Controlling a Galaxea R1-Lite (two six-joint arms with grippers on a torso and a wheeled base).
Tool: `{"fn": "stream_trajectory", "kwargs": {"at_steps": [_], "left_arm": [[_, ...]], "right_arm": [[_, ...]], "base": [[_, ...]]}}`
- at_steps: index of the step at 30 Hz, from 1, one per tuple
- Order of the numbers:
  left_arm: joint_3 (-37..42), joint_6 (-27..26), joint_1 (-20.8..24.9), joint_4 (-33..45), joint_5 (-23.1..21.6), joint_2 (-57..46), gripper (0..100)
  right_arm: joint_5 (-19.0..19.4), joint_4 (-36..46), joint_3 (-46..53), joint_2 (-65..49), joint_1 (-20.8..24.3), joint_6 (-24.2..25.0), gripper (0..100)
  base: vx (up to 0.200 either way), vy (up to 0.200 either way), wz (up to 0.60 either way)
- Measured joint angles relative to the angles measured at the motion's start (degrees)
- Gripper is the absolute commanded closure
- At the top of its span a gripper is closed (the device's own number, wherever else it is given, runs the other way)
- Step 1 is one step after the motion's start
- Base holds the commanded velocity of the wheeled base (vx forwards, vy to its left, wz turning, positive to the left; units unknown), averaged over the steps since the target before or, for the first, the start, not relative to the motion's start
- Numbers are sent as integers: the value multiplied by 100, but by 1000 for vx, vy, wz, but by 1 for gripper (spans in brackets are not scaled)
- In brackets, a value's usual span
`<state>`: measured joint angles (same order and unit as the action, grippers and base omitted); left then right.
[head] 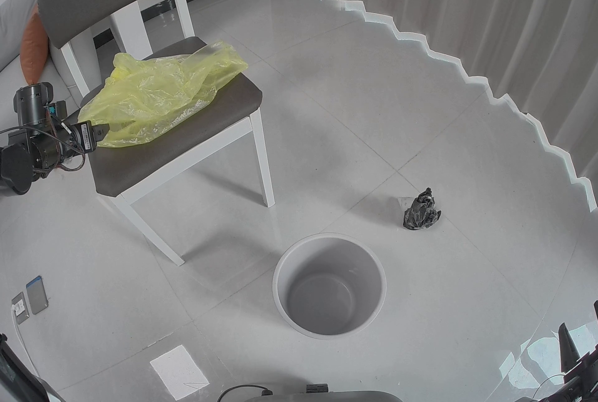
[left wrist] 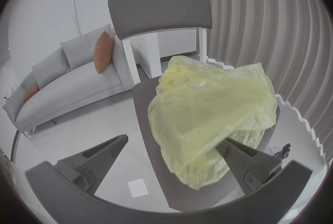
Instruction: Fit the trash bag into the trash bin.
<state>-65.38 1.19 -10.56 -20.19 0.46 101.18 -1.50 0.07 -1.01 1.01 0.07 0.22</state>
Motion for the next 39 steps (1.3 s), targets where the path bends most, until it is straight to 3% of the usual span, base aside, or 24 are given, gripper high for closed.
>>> {"fn": "stream_trajectory", "kwargs": {"at_steps": [13,14,23,28,34,39], "left_arm": [[-356,9,-40,27,20,276,0],[-350,9,-40,21,20,289,100],[-408,30,-35,11,-26,402,100],[-510,94,-2,18,-62,416,100],[-540,230,180,21,-369,194,100],[-586,202,581,150,-848,-311,100]], "right_arm": [[2,2,0,0,0,-4,0],[5,0,0,0,0,-15,0],[139,-5,0,0,-2,-141,0],[458,-149,-67,9,-2,-117,0],[741,-373,-1018,477,-29,218,0],[907,-590,-2186,1525,-37,345,0]], "base": [[0,0,0],[0,0,0],[0,0,0],[0,0,0],[0,0,0],[0,0,0]]}}
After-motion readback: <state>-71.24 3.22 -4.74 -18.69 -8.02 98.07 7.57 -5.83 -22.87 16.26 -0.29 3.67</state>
